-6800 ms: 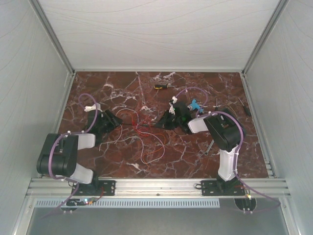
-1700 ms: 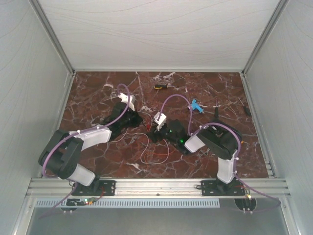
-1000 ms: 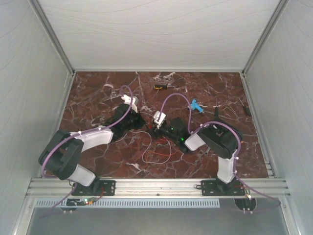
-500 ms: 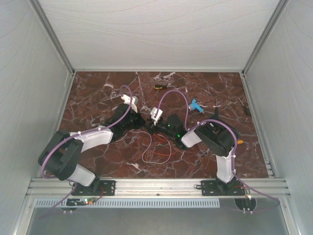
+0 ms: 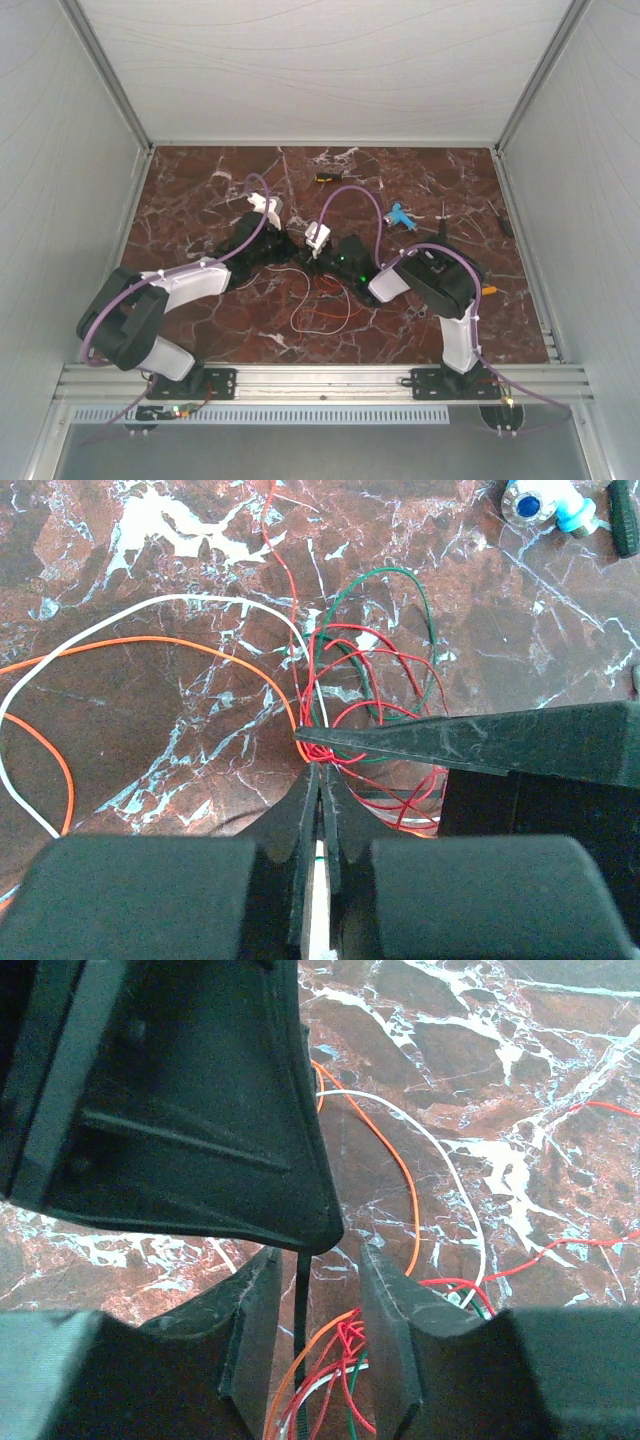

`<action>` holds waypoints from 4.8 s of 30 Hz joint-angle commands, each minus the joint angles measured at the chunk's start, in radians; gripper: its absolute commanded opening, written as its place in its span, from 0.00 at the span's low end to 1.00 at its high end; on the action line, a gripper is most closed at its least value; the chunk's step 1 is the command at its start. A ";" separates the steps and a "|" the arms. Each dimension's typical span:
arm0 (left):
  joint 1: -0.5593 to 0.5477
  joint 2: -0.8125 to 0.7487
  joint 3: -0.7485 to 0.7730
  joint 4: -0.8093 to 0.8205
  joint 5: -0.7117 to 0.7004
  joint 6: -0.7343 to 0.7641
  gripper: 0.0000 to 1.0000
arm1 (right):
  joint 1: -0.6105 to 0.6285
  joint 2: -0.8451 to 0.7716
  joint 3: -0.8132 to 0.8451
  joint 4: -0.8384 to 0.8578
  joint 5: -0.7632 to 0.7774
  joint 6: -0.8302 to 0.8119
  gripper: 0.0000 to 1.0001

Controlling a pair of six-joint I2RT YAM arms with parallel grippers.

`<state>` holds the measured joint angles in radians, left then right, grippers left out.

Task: Zip-tie the wires
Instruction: Pick up the ribbon at the center of the board.

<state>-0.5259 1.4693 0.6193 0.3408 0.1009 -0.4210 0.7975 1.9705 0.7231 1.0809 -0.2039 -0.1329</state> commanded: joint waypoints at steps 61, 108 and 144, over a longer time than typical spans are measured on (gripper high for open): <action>-0.154 0.321 -0.396 1.290 -0.220 0.085 0.47 | -0.056 0.026 -0.018 0.141 0.028 0.309 0.00; -0.268 0.513 -0.322 1.489 -0.400 -0.099 0.52 | -0.222 -0.099 0.112 -0.298 -0.419 0.633 0.00; -0.264 0.161 -0.558 1.487 -0.397 0.306 0.85 | -0.167 -0.184 0.151 0.077 -0.290 0.521 0.00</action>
<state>-0.7902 1.6970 0.0830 1.5398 -0.2810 -0.1944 0.6315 1.8202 0.8463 0.9096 -0.5209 0.3771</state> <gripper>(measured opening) 0.832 0.019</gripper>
